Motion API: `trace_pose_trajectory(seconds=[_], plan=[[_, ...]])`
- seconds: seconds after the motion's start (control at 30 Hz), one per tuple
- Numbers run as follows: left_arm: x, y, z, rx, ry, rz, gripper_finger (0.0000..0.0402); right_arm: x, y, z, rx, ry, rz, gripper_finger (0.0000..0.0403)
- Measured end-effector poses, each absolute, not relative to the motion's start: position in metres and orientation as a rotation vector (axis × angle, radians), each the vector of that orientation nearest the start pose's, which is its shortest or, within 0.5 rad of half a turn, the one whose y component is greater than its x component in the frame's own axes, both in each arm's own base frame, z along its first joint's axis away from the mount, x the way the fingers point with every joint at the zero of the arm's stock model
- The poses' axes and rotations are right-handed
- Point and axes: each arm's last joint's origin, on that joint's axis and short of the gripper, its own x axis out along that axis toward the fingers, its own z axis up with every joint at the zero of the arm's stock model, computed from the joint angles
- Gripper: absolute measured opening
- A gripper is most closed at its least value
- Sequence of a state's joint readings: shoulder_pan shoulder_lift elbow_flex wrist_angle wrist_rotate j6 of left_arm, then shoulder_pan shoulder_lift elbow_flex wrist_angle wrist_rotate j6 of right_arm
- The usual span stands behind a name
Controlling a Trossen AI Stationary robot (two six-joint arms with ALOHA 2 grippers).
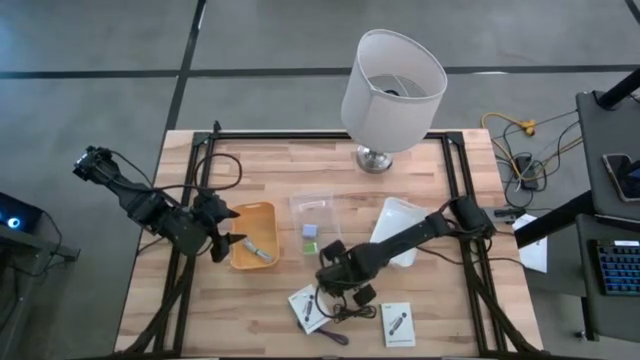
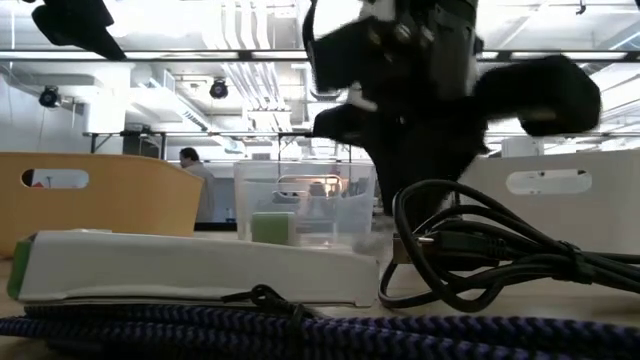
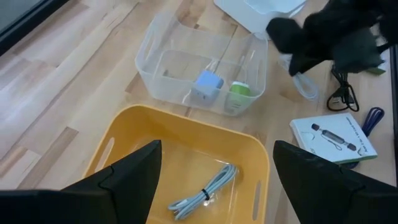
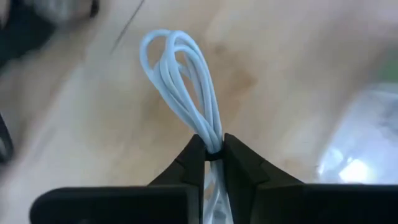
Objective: Pick and place items into bin
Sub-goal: Put the white charger cable into the yellow bin, then put the black charger cable into the yellow bin
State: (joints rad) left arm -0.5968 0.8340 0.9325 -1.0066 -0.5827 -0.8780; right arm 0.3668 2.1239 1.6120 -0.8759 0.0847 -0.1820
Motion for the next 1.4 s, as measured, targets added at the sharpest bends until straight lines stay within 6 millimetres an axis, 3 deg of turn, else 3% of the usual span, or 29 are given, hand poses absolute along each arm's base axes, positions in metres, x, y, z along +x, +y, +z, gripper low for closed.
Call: trace_pose_trajectory(seconds=[0.23,0.33,0.43,0.63,0.87,1.03,1.4], plan=[[0.122,-0.063,0.31,-0.328,0.687,0.309,0.0292,0.41,0.148,0.247,-0.223,1.098,0.21,0.0024],[0.121,-0.063,0.311,-0.328,0.688,0.307,0.0292,0.429,0.13,0.276,-0.018,0.953,0.151,0.0024],[0.12,-0.062,0.319,-0.312,0.684,0.295,0.0292,0.458,0.099,0.291,0.182,0.798,0.091,0.0024],[0.108,-0.055,0.331,-0.265,0.727,0.291,0.0292,0.509,0.062,0.277,0.261,0.699,0.029,0.0025],[0.099,-0.049,0.347,-0.303,0.7,0.257,0.0292,0.553,0.05,0.239,0.283,0.653,0.044,0.0027],[0.094,-0.046,0.349,-0.287,0.692,0.247,0.0292,0.554,0.035,0.226,0.342,0.64,-0.032,0.0046],[0.092,-0.044,0.349,-0.229,0.706,0.233,0.0292,0.551,0.033,0.23,0.271,0.653,-0.017,0.0222]])
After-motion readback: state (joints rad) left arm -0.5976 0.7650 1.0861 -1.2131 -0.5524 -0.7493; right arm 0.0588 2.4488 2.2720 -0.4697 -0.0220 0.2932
